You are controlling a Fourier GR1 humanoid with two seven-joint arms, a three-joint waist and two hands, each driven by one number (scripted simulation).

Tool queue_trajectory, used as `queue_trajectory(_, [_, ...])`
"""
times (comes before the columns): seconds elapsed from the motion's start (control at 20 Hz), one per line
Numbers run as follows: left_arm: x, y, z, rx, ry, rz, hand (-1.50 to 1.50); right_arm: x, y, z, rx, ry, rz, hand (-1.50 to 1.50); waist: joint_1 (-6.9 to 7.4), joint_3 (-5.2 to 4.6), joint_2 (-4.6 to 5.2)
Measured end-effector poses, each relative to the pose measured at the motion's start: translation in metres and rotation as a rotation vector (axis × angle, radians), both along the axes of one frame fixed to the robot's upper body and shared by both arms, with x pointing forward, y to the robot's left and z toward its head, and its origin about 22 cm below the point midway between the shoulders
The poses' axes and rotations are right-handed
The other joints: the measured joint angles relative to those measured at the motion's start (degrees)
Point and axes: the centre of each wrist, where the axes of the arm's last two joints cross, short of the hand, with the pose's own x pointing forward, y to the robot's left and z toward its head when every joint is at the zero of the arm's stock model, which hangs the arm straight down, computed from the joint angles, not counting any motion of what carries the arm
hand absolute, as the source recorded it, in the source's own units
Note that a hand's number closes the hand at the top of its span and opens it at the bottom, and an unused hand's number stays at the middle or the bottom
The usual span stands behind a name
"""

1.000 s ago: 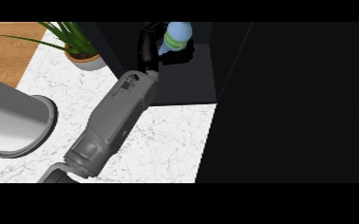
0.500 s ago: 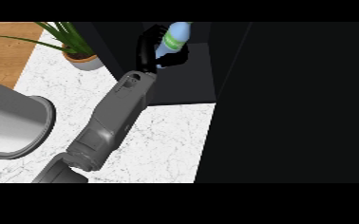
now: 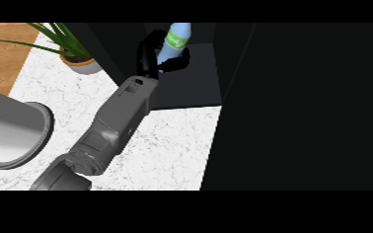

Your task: Pick up the bottled water, place it into the cabinet and close the cabinet

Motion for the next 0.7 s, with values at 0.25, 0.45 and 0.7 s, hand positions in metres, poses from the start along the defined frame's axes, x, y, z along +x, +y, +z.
queue_trajectory(0.25, [-0.002, 0.003, -0.007, 0.099, 0.023, 0.017, -1.50, -0.001, 0.002, -0.002, 0.008, 0.010, 0.005, -1.50, -0.21, -0.01, 0.02])
queue_trajectory(0.45, [-0.003, 0.005, -0.011, 0.155, 0.039, 0.048, -1.50, -0.003, 0.001, -0.004, 0.007, 0.000, 0.012, -1.50, -0.65, 0.00, 0.13])
queue_trajectory(0.7, [-0.003, 0.005, -0.011, 0.179, 0.030, 0.066, -1.50, -0.003, 0.002, -0.003, 0.006, -0.005, 0.018, -1.50, -0.79, -0.04, 0.28])
